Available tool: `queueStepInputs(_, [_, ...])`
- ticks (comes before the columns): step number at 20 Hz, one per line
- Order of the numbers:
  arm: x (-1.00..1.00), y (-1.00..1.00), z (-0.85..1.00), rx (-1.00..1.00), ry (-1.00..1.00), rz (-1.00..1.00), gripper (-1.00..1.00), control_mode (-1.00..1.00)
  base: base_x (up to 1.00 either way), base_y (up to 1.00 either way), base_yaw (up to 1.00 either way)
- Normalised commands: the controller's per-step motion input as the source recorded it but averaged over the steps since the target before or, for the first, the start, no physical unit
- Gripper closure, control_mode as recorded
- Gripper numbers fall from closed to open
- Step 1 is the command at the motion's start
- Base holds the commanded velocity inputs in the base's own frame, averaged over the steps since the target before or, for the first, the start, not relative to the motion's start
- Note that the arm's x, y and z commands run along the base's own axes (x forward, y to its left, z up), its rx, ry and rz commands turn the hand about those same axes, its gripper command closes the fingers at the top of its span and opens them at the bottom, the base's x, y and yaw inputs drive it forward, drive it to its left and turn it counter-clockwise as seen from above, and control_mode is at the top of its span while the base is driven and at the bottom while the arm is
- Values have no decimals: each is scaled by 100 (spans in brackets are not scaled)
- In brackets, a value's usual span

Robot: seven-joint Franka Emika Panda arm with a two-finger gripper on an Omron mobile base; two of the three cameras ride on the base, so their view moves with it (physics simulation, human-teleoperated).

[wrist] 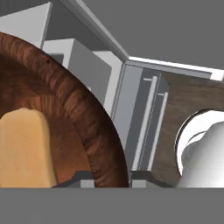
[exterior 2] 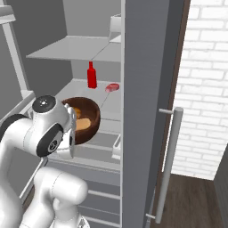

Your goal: Pick the chicken drumstick and squash from their plates and place them in the bowl. Then put the bowl in the fridge.

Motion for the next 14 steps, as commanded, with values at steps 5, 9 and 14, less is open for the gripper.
queueStepInputs(5, [100,-4,8,0,-1,-11,100,-100,0,0,0])
queueStepInputs(9, [100,-4,0,0,0,0,100,-100,0,0,0])
queueStepInputs(14, [90,-10,0,0,0,0,100,-100,0,0,0])
